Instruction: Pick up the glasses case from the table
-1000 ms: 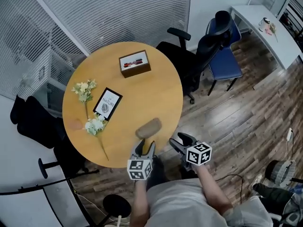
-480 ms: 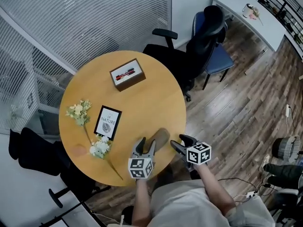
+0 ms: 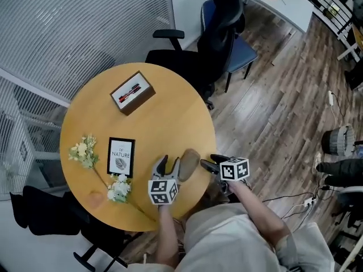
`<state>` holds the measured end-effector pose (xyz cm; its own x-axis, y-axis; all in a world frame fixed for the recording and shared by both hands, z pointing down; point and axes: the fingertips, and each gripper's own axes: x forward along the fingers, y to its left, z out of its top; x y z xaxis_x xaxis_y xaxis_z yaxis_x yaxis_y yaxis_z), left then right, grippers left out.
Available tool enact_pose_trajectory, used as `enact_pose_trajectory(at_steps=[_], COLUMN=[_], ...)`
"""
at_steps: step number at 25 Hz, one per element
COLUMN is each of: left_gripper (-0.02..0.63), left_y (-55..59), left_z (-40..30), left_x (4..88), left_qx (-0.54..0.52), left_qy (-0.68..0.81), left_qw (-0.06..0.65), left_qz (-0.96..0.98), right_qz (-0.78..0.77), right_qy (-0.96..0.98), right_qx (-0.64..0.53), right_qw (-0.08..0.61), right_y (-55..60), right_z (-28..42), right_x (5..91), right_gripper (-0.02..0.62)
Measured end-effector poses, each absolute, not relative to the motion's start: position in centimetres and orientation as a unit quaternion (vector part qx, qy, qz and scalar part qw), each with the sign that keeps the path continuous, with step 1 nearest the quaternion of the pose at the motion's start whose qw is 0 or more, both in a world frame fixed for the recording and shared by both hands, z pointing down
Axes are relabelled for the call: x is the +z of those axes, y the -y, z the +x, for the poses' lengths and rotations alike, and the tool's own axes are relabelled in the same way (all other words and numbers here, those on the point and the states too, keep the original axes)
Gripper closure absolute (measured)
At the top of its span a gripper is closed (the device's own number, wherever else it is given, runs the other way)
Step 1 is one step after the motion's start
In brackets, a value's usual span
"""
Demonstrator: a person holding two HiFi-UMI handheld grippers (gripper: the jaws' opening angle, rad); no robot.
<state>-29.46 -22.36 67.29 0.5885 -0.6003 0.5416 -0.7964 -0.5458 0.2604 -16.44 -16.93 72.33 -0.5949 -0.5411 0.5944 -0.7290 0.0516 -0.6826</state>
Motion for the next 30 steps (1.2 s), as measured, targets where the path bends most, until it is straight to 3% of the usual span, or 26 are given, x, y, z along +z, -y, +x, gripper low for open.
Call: enact_pose_trajectory(at_steps=[19, 30], left_gripper=[0.422, 0.422], left_y=[20.1, 21.2], left_z=[-28.4, -29.4], left_x=[74.1, 74.8], left_qx=[0.284, 0.265], left_qy=[0.291, 0.309], left_qw=[0.262, 0.279], left_qz=[0.875, 0.87], right_qz=[0.47, 0.465], right_qy=[0.641, 0.607], right_qx=[0.606, 0.645], right_qw=[0.032, -0.007], right_y=[15.2, 15.2], right_z=[-20.9, -22.6], right_x=[76.3, 77.0], right_gripper=[0.344, 0.324])
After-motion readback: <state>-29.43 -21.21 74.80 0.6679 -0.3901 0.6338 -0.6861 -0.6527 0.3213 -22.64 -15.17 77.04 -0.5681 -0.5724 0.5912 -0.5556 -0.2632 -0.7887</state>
